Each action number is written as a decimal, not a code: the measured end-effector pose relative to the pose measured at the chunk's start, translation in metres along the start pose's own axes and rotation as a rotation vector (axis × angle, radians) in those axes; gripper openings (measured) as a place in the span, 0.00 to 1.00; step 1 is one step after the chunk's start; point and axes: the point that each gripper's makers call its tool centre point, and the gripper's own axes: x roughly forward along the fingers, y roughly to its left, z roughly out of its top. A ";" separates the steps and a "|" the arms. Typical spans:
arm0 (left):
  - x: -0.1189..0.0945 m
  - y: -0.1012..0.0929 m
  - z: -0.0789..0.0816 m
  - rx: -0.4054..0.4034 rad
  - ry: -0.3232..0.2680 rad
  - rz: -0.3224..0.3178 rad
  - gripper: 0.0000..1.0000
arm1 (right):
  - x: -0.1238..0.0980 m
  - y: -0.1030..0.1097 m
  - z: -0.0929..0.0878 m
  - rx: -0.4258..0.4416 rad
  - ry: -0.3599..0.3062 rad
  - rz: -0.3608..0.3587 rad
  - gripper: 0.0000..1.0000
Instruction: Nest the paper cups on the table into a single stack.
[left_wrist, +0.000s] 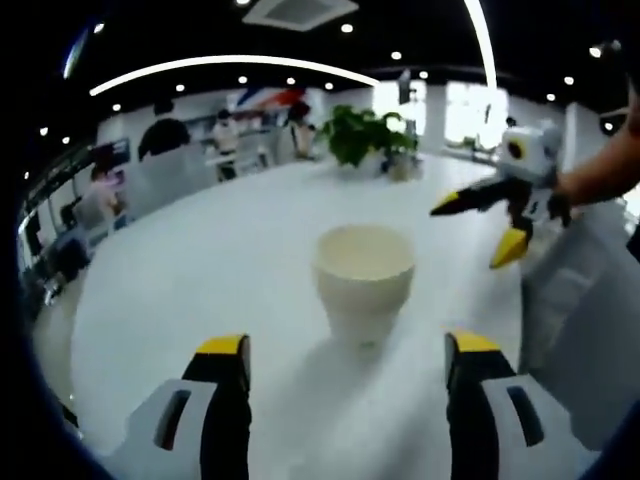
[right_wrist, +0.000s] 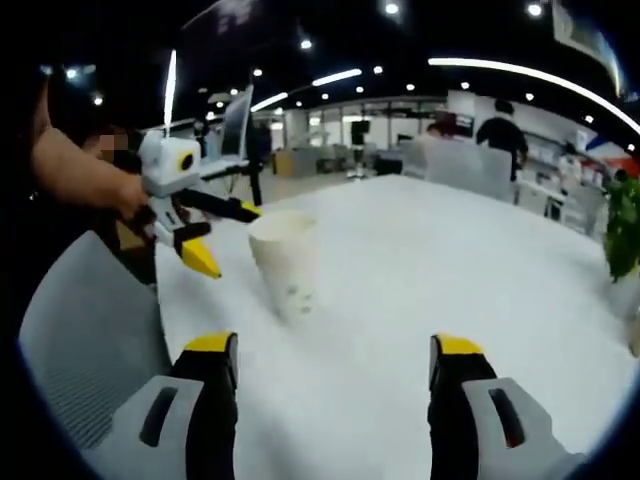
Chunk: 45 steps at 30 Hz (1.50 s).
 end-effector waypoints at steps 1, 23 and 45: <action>0.003 -0.002 -0.002 0.019 0.024 -0.030 0.72 | 0.010 0.005 0.002 -0.038 0.023 0.034 0.74; 0.050 -0.022 0.029 0.220 0.068 -0.169 0.30 | 0.060 -0.002 0.027 -0.151 0.083 0.176 0.36; 0.148 0.078 0.062 0.065 0.130 -0.105 0.26 | 0.128 -0.133 0.049 -0.046 0.142 0.145 0.33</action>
